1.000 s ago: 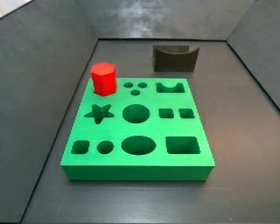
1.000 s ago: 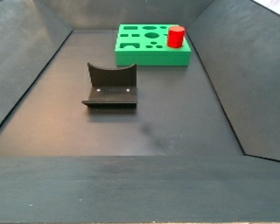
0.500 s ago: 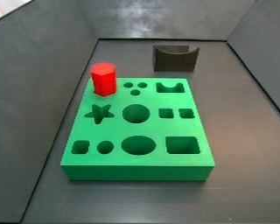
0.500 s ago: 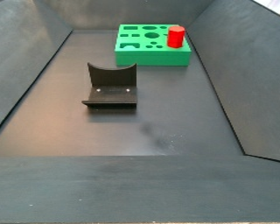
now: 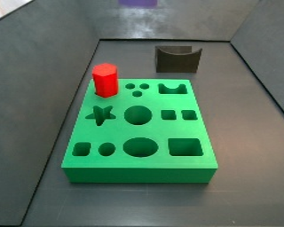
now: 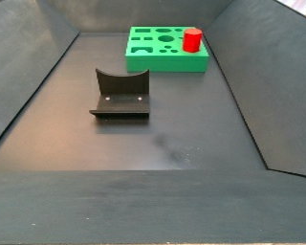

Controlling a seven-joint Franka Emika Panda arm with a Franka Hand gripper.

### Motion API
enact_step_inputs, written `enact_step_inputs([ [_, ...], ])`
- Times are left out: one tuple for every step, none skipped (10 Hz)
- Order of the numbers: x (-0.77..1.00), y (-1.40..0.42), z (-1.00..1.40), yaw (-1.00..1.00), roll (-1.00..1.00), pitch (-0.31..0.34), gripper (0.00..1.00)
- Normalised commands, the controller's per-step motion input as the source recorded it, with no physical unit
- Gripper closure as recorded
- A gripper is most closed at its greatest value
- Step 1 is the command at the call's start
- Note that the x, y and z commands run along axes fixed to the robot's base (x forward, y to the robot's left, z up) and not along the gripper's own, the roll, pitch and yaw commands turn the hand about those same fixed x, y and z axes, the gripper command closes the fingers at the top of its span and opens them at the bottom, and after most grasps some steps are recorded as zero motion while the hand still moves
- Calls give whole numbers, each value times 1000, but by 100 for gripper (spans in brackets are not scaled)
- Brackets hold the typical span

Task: Pick up the round object. Move up. Move to above the board. Insert the round object.
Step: Insert the round object.

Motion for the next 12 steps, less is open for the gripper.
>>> enact_step_inputs([
  [0, -163, -446, 0, 150, -107, 100],
  [0, -146, -443, 0, 167, -104, 100],
  [0, -106, -443, 0, 169, -101, 100],
  [0, -51, -460, 0, 181, -113, 100],
  [0, 0, -477, 9, 187, -120, 100],
  [0, 0, -480, 26, 193, -114, 100],
  [0, 0, -466, 23, 189, -96, 100],
  [0, 0, -451, 23, 189, -84, 100],
  [0, -40, -389, 0, 153, -70, 100],
  [0, -74, -337, 0, 123, -60, 100],
  [26, -91, -311, 0, 110, -60, 100],
  [91, -83, -314, 0, 90, -69, 100],
])
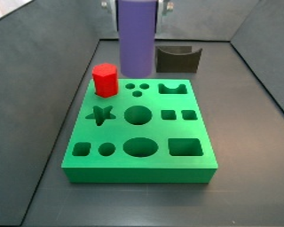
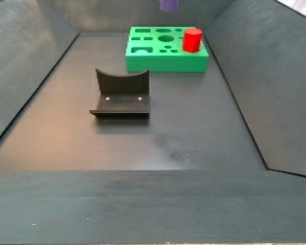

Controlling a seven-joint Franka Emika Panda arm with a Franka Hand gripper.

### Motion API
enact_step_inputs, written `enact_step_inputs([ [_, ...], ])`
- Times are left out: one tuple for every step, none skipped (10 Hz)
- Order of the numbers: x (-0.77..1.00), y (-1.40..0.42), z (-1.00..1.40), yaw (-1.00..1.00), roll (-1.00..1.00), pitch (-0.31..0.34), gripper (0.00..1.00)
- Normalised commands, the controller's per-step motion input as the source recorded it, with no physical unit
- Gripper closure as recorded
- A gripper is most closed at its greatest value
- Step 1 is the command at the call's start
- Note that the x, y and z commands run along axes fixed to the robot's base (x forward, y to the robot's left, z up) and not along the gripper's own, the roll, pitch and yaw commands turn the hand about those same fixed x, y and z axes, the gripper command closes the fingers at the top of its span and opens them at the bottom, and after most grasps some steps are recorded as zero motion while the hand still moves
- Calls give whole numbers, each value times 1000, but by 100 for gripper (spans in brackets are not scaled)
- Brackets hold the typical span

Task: Pick up the round object. Move up. Move to above the board. Insert the round object.
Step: Insert the round object.

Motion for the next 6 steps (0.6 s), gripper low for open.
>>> enact_step_inputs([
  [114, -69, -317, 0, 86, -63, 100],
  [83, -60, -331, 0, 84, -71, 100],
  [60, -57, -340, 0, 89, -77, 100],
  [46, -51, -357, 0, 83, -79, 100],
  [43, -46, -351, 0, 81, -76, 100],
  [26, -31, -329, 0, 76, -79, 100],
])
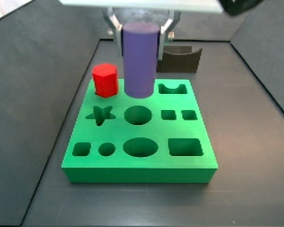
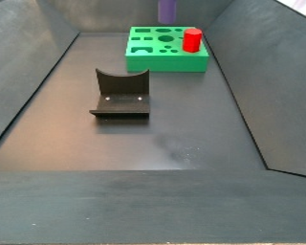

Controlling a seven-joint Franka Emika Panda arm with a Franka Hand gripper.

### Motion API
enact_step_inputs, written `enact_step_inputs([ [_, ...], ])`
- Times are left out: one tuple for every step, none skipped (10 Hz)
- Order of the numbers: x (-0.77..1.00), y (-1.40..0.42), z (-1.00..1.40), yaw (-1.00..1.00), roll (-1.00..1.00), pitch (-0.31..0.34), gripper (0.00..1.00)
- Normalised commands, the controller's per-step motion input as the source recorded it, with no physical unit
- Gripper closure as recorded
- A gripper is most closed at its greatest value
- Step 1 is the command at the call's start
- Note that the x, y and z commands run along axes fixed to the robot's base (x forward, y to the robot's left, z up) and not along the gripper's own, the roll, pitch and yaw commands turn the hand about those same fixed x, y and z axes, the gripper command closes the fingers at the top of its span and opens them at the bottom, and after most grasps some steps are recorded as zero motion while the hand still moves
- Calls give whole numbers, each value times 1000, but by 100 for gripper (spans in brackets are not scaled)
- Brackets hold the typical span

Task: Pick up the round object. Move up. Move to above the board. Insert the round object.
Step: Insert the round object.

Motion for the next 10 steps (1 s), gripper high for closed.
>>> enact_step_inputs([
  [23, -11, -303, 0, 64, -76, 100],
  [17, 0, -197, 0, 27, -53, 100],
  [0, 0, 0, 0, 0, -16, 100],
  [0, 0, -31, 0, 0, 0, 100],
  [0, 0, -23, 0, 0, 0, 100],
  [31, 0, -131, 0, 0, 0, 100],
  [0, 0, -309, 0, 31, -51, 100],
  [0, -29, -366, 0, 53, -74, 100],
  [0, -77, -354, 0, 56, -90, 100],
  [0, -71, -331, 0, 53, -83, 100],
])
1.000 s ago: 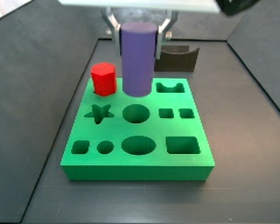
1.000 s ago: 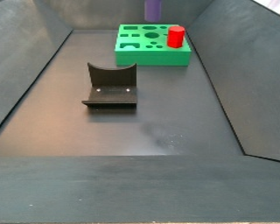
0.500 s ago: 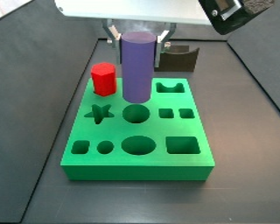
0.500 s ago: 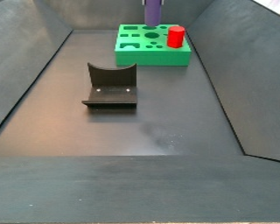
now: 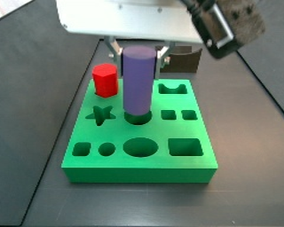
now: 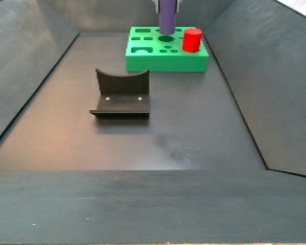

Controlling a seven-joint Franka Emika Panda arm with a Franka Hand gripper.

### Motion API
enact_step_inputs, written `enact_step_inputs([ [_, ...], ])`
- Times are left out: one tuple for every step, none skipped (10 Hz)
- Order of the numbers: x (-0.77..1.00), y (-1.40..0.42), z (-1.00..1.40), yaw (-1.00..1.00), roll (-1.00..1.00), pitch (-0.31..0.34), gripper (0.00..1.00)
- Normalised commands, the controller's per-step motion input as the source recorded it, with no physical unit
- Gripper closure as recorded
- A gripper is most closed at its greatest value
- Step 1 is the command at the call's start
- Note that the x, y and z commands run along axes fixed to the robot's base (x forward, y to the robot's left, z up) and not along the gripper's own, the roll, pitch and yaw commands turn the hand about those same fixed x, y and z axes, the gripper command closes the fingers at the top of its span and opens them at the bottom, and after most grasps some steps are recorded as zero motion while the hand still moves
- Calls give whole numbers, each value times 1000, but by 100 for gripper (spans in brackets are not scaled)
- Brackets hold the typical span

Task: Pick up the round object. Move up. Move to above the board. Insert the round object.
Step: Insert the round object.

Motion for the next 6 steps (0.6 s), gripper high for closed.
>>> enact_step_inputs([
  [0, -43, -320, 0, 41, -79, 100],
  [0, -9, -331, 0, 53, -67, 100],
  [0, 0, -366, 0, 73, -59, 100],
  [6, 0, -377, 0, 50, -59, 100],
  [11, 0, -369, 0, 34, -66, 100],
  [100, 0, -377, 0, 46, -47, 100],
])
